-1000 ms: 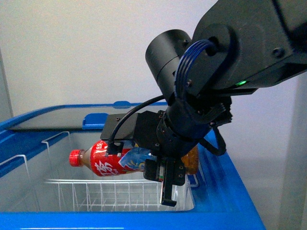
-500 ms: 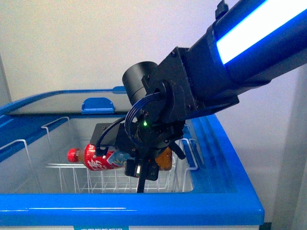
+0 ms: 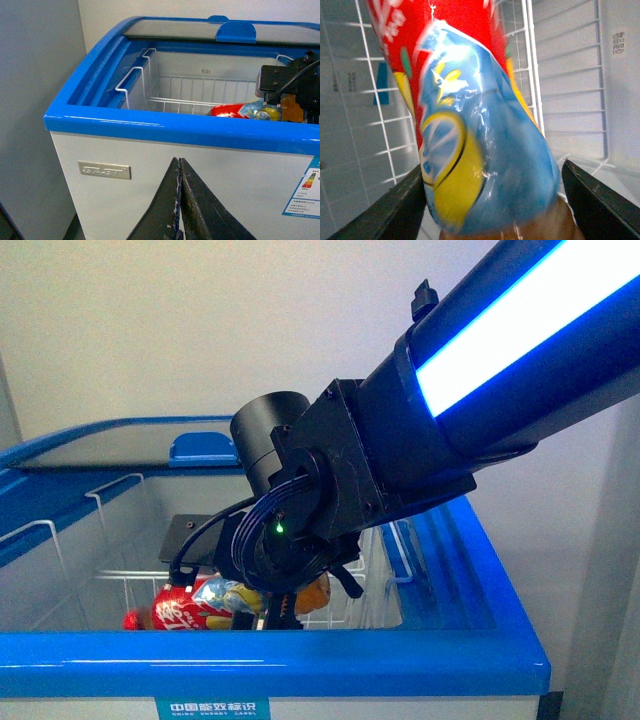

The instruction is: Put drink in fridge

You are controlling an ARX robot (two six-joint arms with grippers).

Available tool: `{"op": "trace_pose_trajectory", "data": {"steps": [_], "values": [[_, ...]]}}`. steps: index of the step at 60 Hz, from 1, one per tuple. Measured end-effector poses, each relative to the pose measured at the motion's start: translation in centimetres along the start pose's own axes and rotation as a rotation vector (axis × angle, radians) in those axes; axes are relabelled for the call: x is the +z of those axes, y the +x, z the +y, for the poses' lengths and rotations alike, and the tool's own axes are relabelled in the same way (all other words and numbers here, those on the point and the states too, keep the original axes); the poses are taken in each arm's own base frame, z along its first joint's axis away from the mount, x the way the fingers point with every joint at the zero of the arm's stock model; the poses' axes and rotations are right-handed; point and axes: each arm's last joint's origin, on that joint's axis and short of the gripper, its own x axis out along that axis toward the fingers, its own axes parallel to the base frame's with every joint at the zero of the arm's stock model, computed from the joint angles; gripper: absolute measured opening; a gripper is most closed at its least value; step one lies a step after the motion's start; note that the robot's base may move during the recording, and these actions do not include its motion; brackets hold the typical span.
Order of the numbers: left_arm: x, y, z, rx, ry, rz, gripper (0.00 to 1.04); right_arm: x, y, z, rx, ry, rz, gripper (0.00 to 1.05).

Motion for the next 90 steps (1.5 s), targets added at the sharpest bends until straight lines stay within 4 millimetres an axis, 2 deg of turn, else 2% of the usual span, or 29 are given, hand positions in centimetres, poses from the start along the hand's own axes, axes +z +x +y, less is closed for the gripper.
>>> {"op": "trace_pose_trajectory", "data": {"steps": [6,9,14,19,21,22,27,31,38,41,46,47,49,51,54,57,61,65,80,86,90], "values": [[0.0,0.0,0.0,0.000,0.000,0.000,0.03,0.1,-0.8,-0.3,-0.012,0.023,-0.025,0.91],[0.0,0.0,0.0,0.000,0.000,0.000,0.03,0.2,-2.2,-1.3,-0.050,0.055,-0.044,0.99],[0.0,0.0,0.0,0.000,0.000,0.000,0.03,0.3,-6.2,-4.0,-0.111,0.170,-0.127,0.97],[0.0,0.0,0.0,0.000,0.000,0.000,0.03,-0.3,-12.1,-6.8,-0.158,0.320,-0.231,0.97],[0.0,0.0,0.0,0.000,0.000,0.000,0.03,-0.8,-13.5,-7.4,-0.165,0.369,-0.256,0.97],[0.0,0.0,0.0,0.000,0.000,0.000,0.03,-1.4,-14.8,-7.8,-0.173,0.432,-0.276,0.97],[0.0,0.0,0.0,0.000,0.000,0.000,0.03,-3.5,-17.6,-9.0,-0.232,0.588,-0.292,0.97],[0.0,0.0,0.0,0.000,0.000,0.000,0.03,-6.9,-20.5,-9.9,-0.352,0.815,-0.197,0.97],[0.0,0.0,0.0,0.000,0.000,0.000,0.03,-10.6,-23.2,-9.6,-0.499,1.035,-0.075,0.97],[0.0,0.0,0.0,0.000,0.000,0.000,0.03,-12.6,-24.7,-8.6,-0.597,1.147,0.005,0.97],[0.0,0.0,0.0,0.000,0.000,0.000,0.03,-15.1,-27.5,-4.8,-0.708,1.307,0.125,0.97],[0.0,0.0,0.0,0.000,0.000,0.000,0.03,-15.2,-27.6,-4.6,-0.710,1.307,0.131,0.97],[0.0,0.0,0.0,0.000,0.000,0.000,0.03,-15.7,-28.7,-2.6,-0.730,1.370,0.157,0.97],[0.0,0.0,0.0,0.000,0.000,0.000,0.03,-15.8,-29.3,-1.4,-0.744,1.395,0.165,0.97],[0.0,0.0,0.0,0.000,0.000,0.000,0.03,-15.8,-30.7,2.0,-0.760,1.437,0.181,0.97],[0.0,0.0,0.0,-0.001,0.000,0.000,0.03,-16.3,-31.2,4.1,-0.677,1.409,-0.049,0.88],[0.0,0.0,0.0,0.000,0.000,0.000,0.03,-16.7,-31.4,5.5,-0.656,1.314,-0.263,0.77],[0.0,0.0,0.0,0.000,0.000,0.000,0.03,-17.3,-31.6,6.8,-0.675,1.238,-0.369,0.63],[0.0,0.0,0.0,0.000,0.000,0.000,0.03,-19.1,-31.1,10.3,-0.675,1.203,-0.346,0.25],[0.0,0.0,0.0,0.000,0.000,0.000,0.03,-20.5,-31.1,11.5,-0.671,1.200,-0.336,0.03],[0.0,0.0,0.0,0.000,0.000,0.000,0.03,-20.7,-31.2,12.2,-0.680,1.195,-0.339,0.03]]}}
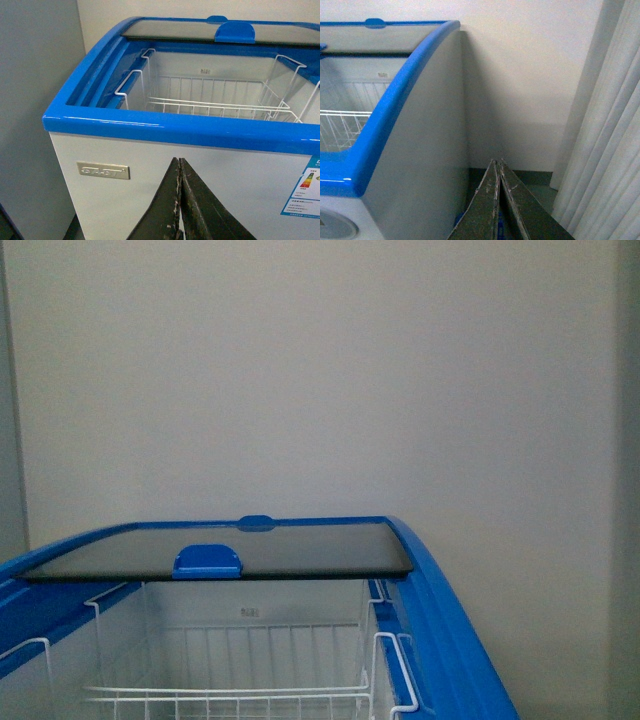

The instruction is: Put drink in fridge

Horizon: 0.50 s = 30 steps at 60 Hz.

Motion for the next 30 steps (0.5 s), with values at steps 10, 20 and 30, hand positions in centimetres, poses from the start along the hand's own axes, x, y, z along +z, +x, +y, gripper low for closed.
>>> {"op": "trace_pose_trajectory", "data": {"steps": [10,20,30], "values": [[0.0,0.0,0.0,0.000,0.000,0.000,0.03,-1.1,-1.0,0.0,0.000,0.000,-0.010,0.03],[0.0,0.0,0.0,0.000,0.000,0.000,0.03,-2.0,-1.5,0.0,0.000,0.000,-0.004,0.03],[0.0,0.0,0.0,0.000,0.000,0.000,0.03,-2.3,-2.0,0.0,0.000,0.000,-0.010,0.03]]}}
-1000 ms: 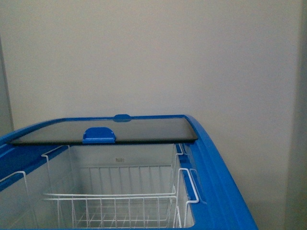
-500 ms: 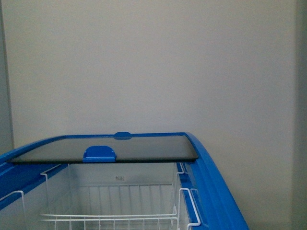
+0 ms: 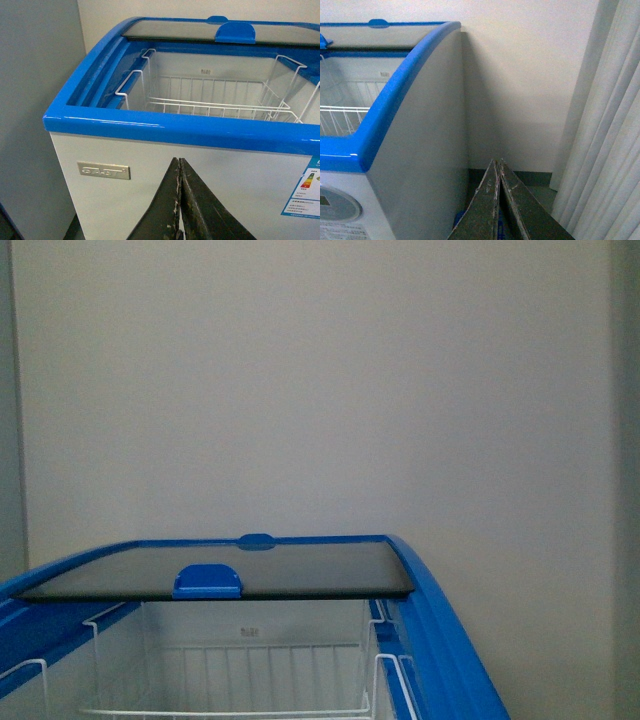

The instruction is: Put drink in fridge

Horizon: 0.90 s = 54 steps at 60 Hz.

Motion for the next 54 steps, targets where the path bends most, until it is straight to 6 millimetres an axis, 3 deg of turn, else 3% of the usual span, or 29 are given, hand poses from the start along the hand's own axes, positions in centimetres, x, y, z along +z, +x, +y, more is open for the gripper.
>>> {"op": "trace_pose_trajectory", "data": {"steps": [54], "values": [[0.0,0.0,0.0,0.000,0.000,0.000,0.03,-1.2,-2.4,0.0,0.002,-0.001,-0.015,0.03]]}}
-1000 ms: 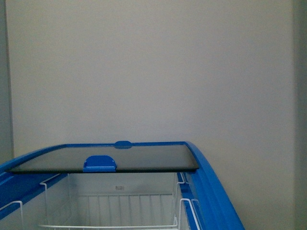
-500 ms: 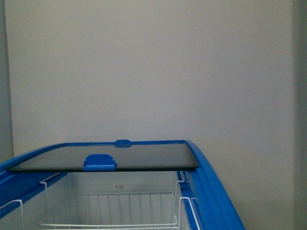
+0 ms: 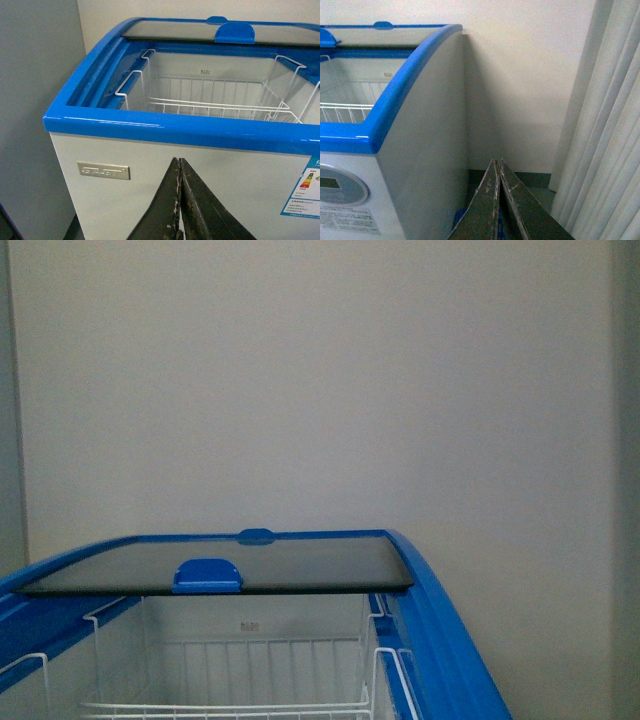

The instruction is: Put drink in fridge

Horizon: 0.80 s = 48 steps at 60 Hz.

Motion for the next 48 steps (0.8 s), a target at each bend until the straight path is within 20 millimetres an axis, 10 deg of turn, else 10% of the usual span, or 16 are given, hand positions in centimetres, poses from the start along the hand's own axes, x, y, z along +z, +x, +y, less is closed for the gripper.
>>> {"op": "trace_pose_trajectory", "data": {"steps": [19,48], "values": [[0.00,0.00,0.00,0.000,-0.001,0.000,0.03,-0.02,-0.01,0.00,-0.002,-0.002,0.002,0.08],[0.00,0.00,0.00,0.000,0.000,0.000,0.84,-0.02,-0.01,0.00,-0.001,-0.002,0.002,0.88]]}}
